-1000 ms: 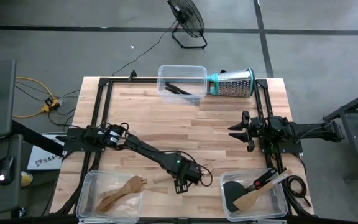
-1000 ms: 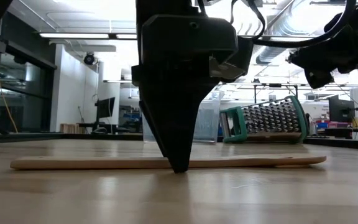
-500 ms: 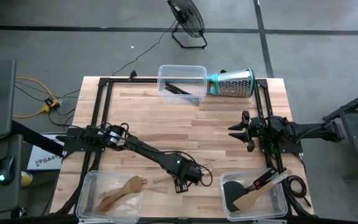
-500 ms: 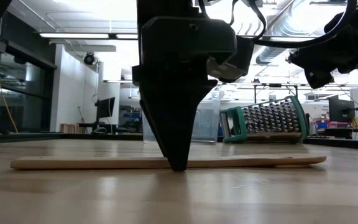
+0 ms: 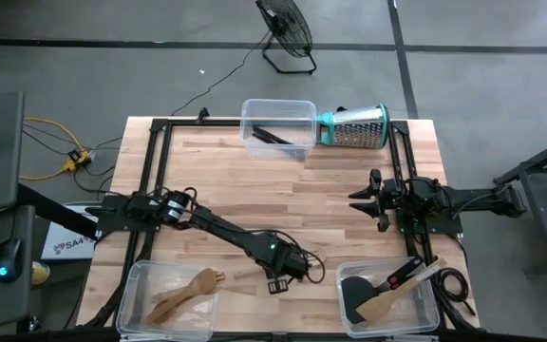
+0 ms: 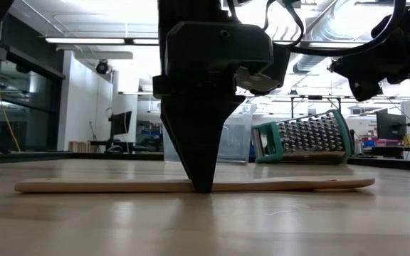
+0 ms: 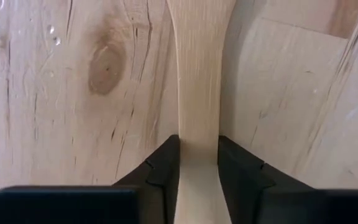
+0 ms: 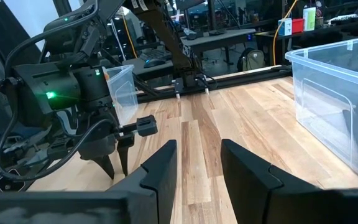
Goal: Pick & Place Kitchen Items
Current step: Put the brown serving spoon into the bottom left transparent bin
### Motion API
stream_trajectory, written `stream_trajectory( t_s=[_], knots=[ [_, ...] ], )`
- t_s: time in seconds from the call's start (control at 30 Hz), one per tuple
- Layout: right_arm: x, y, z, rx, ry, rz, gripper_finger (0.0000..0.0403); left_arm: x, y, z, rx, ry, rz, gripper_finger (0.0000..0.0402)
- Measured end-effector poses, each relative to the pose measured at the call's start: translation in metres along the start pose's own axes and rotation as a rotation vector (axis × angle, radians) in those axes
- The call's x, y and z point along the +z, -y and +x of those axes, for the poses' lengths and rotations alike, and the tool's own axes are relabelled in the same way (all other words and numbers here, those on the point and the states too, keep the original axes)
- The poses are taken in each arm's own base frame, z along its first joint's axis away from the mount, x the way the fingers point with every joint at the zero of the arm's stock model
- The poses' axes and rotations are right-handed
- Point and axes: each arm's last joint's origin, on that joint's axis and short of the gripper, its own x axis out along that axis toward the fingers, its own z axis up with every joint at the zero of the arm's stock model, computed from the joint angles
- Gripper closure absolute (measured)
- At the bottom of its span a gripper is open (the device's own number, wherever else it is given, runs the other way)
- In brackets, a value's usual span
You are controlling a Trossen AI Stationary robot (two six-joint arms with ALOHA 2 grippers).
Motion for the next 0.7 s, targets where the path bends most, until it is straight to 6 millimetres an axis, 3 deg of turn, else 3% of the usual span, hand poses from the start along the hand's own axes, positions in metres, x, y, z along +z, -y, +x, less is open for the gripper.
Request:
stream_trajectory(
  t_s=[0.1,0.47,0.7],
  knots=[
    [0.0,0.0,0.0,0.0,0.0,0.0,0.0286,0.0,0.0,0.0,0.0,0.0,-0.003,0.0328],
    [0.0,0.0,0.0,0.0,0.0,0.0,0.0286,0.0,0.0,-0.002,-0.004,-0.001,-0.005,0.0329],
    [0.0,0.0,0.0,0.0,0.0,0.0,0.0286,0.007,-0.001,-0.017,0.007,-0.001,-0.009,0.0329]
  ],
)
